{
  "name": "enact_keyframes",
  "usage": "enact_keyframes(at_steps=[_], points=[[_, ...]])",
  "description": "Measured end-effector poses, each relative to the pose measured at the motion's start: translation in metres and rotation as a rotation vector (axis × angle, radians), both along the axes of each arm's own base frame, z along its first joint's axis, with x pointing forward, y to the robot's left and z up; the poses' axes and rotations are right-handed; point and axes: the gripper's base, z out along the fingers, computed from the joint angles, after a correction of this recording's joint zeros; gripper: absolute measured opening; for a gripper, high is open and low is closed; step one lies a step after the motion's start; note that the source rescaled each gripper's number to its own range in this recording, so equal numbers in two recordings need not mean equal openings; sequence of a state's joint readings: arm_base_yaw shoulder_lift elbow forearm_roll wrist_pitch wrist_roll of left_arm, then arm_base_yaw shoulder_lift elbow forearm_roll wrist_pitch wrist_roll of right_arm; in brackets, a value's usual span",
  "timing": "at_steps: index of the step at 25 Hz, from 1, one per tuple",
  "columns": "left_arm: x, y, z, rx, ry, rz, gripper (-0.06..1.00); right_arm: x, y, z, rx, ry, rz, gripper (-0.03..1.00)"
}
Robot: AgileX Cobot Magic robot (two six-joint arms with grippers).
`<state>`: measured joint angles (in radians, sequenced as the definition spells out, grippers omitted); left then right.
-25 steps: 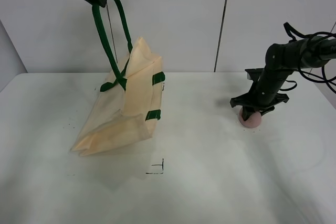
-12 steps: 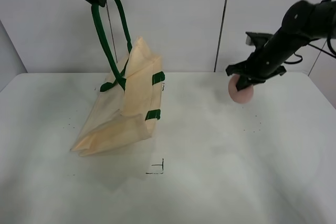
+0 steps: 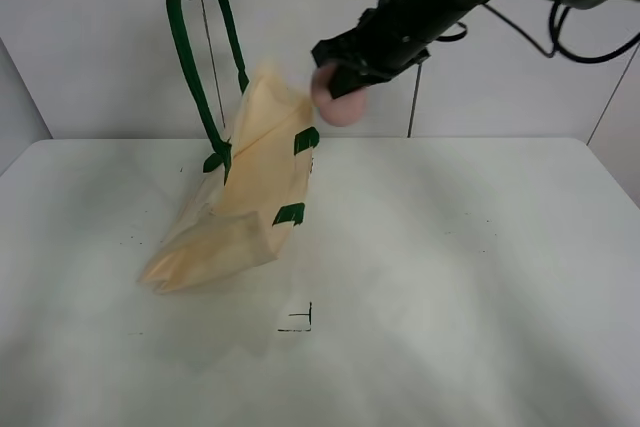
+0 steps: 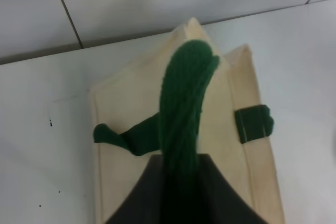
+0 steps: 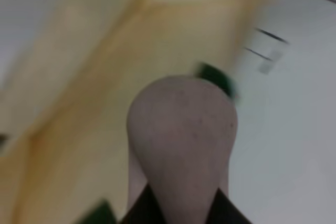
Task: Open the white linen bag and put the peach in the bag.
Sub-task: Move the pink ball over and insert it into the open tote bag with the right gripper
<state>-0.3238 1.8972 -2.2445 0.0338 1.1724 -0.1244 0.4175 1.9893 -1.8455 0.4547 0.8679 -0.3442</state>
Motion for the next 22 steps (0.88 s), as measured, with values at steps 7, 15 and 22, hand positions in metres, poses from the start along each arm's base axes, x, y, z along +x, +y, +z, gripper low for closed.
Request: enact_keyframes(at_steps=[7,15,22], points=[[0.000,0.000,0.000,0.000,0.000,0.000,0.00,0.004,0.056,-0.065,0.017,0.053,0.044,0.00],[0.000,0.000,0.000,0.001,0.000,-0.001,0.00,0.010,0.076,-0.097,0.080,0.060,0.040,0.05],[0.000,0.000,0.000,0.001,0.000,-0.002,0.00,0.013,0.077,-0.097,0.089,0.037,0.023,0.92]])
